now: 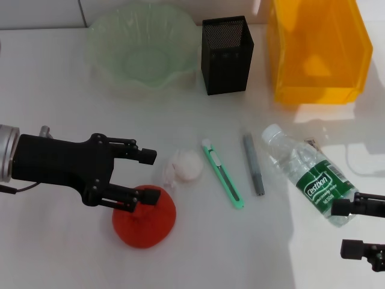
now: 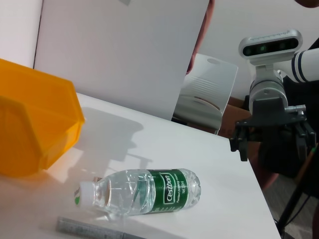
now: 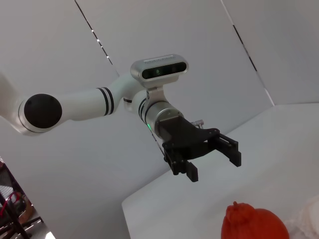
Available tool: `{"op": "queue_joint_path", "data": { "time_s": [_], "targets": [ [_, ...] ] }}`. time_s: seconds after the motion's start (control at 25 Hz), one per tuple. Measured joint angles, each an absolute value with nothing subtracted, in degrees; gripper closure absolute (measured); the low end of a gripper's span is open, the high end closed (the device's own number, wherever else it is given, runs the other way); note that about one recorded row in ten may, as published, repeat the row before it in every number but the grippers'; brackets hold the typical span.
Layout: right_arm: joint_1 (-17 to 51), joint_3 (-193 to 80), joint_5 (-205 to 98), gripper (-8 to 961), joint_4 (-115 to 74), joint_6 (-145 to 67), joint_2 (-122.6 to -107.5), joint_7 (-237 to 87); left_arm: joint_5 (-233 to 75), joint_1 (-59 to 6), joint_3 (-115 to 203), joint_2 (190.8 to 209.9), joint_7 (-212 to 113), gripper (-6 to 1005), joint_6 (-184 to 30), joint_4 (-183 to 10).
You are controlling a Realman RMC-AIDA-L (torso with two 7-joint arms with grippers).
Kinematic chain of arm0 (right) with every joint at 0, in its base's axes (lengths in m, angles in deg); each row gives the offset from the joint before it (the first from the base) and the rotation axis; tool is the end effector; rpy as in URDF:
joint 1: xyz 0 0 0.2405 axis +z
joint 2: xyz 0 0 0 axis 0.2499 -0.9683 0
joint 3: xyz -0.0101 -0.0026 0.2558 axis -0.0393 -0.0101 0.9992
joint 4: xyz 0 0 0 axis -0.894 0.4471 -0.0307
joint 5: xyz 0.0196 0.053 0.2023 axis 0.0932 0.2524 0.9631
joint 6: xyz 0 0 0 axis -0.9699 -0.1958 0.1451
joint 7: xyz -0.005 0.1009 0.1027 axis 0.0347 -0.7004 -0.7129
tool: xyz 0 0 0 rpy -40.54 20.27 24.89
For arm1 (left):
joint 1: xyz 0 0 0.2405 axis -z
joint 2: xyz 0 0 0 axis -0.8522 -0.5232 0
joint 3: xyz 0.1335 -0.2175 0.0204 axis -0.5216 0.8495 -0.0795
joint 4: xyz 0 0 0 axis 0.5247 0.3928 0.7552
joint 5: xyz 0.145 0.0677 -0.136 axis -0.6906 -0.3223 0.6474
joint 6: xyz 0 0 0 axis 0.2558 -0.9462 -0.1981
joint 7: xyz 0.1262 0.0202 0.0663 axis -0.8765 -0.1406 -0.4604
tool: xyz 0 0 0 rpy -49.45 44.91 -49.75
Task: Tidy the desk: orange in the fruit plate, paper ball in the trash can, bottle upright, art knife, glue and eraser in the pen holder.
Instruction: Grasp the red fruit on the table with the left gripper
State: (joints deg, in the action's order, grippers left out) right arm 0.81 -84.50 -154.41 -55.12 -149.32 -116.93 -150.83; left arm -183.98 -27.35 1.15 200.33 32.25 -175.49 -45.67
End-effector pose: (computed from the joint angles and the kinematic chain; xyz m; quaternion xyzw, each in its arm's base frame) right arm 0.3075 0.2074 0.0465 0.9117 -0.2572 -0.3203 0.0058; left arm -0.2434 0.3027 0.0203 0.9694 0.1465 0.1945 0.0319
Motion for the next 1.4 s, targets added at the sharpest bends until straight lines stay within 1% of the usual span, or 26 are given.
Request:
{"op": "queue_joint_path", "data": {
  "time_s": [0.4, 0.64, 0.8, 1.04, 1.2, 1.4],
  "targets": [
    [1.4, -84.1, -154.4, 167, -55.6, -149.2, -117.48, -150.8, -184.3, -27.7, 1.1, 200.18, 32.7, 234, -175.4, -45.5],
    [1.5, -84.1, -154.3, 167, -55.7, -148.9, -117.52, -150.7, -186.6, -28.4, 1.3, 200.19, 33.0, 253, -172.2, -45.6],
    [1.5, -84.0, -154.2, 167, -55.8, -148.3, -117.80, -150.6, -187.6, -29.7, 0.8, 201.26, 31.9, 267, -167.2, -46.1],
    [1.5, -84.0, -154.2, 167, -55.8, -148.1, -118.16, -150.6, -190.7, -29.8, 0.2, 201.90, 30.9, 286, -164.7, -49.4],
    [1.8, -84.1, -154.3, 166, -55.5, -147.7, -118.32, -150.5, -190.9, -30.0, -0.1, 202.69, 28.3, 299, -163.6, -50.8],
    [2.0, -84.2, -154.4, 166, -55.4, -147.6, -118.53, -150.5, -191.0, -30.6, 0.3, 203.00, 27.8, 316, -161.9, -50.9]
  ]
}}
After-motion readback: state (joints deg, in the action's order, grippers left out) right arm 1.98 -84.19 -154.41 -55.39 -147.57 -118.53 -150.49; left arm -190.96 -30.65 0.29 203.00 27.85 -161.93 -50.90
